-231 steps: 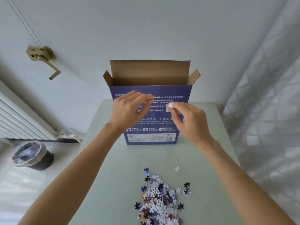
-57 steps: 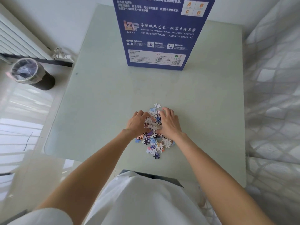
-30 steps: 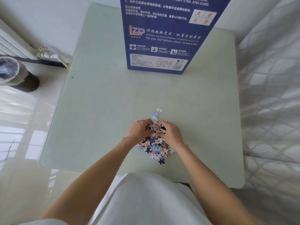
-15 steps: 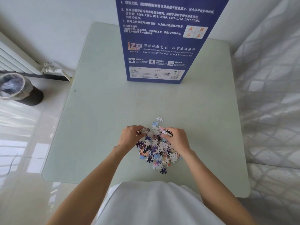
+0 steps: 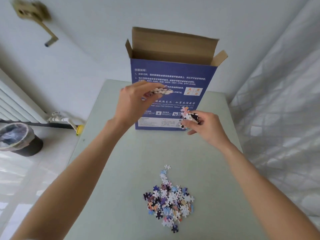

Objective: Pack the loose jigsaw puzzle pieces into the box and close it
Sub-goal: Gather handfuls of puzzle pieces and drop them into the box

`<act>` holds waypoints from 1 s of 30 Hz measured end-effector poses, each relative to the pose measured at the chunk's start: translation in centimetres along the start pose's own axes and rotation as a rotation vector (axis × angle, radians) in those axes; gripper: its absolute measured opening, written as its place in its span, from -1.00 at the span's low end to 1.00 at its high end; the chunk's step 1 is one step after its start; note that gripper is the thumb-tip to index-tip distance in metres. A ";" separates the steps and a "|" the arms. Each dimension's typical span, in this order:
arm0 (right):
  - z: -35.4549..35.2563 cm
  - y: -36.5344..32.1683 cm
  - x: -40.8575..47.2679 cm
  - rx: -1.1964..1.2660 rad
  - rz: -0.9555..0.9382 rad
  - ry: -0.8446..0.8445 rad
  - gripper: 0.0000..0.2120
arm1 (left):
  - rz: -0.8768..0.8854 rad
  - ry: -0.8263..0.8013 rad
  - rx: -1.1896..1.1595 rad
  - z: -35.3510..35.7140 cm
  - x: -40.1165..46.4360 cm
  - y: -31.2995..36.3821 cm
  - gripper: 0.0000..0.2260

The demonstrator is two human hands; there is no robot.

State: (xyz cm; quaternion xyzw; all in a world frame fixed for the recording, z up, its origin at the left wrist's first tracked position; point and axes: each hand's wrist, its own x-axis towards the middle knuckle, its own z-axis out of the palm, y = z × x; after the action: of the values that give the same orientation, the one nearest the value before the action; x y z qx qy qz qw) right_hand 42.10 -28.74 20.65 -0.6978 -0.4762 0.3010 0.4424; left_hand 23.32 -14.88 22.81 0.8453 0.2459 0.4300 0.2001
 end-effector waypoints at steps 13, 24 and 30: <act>-6.4 -8.9 12.2 -0.158 -0.272 0.244 -0.83 | -0.143 -0.405 0.441 0.8 14.2 -2.7 -0.86; -4.5 -11.6 18.1 -0.928 -0.339 -0.108 -0.64 | -0.217 -0.235 0.120 0.6 13.0 -3.4 -0.87; -4.2 -11.2 18.3 -0.824 -0.337 -0.099 -0.74 | -0.174 -0.191 0.229 0.8 13.5 -3.2 -0.92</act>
State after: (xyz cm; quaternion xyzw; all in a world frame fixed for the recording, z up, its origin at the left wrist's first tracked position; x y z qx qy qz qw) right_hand 47.86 -11.36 32.60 -0.7133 -0.6839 0.0430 0.1472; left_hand 30.04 -4.44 29.11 0.8752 0.3452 0.2981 0.1614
